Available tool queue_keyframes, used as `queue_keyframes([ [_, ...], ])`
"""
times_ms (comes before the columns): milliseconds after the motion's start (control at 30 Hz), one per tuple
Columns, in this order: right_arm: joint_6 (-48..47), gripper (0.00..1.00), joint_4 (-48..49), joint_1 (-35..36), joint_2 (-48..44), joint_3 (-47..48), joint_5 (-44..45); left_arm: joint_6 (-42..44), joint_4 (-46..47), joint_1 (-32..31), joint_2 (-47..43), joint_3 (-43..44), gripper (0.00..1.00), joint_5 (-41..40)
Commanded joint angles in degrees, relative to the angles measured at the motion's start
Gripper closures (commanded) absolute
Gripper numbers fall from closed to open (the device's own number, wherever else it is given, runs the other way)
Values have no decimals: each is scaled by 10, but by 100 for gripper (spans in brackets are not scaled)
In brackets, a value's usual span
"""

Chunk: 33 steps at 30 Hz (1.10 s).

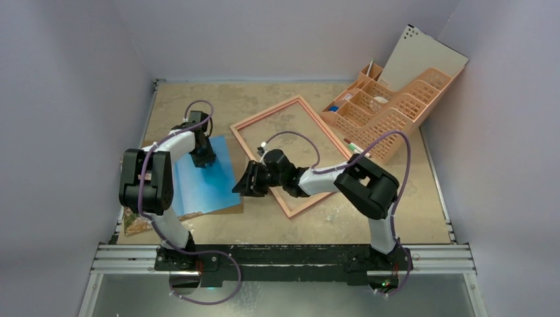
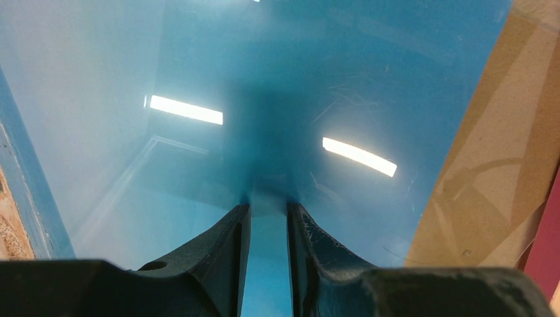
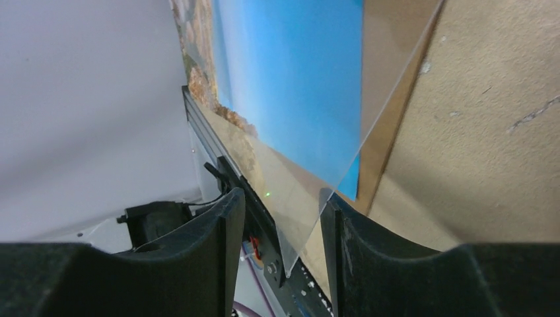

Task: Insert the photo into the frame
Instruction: Pick up the photo frame item at the center of the board.

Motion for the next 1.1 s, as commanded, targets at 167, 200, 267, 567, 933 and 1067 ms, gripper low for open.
queue_keyframes([
  [167, 49, 65, -12, 2, 33, 39, -8, -8, -15, -1, -16, -15, 71, -27],
  [200, 55, 67, -5, 2, 33, 34, -8, -8, -18, -1, -24, -11, 71, -31],
  [267, 67, 72, 16, 2, 32, 23, -9, -9, -23, -1, -39, -1, 71, -38],
  [567, 110, 100, 123, 4, 19, -3, -34, -18, -48, -1, -151, 47, 66, -58],
  [933, 169, 100, 199, 33, -15, -5, -62, -40, -109, -1, -313, 122, 60, -86],
  [1067, 187, 100, 206, 48, -30, -2, -62, -42, -137, -1, -331, 162, 59, -85],
])
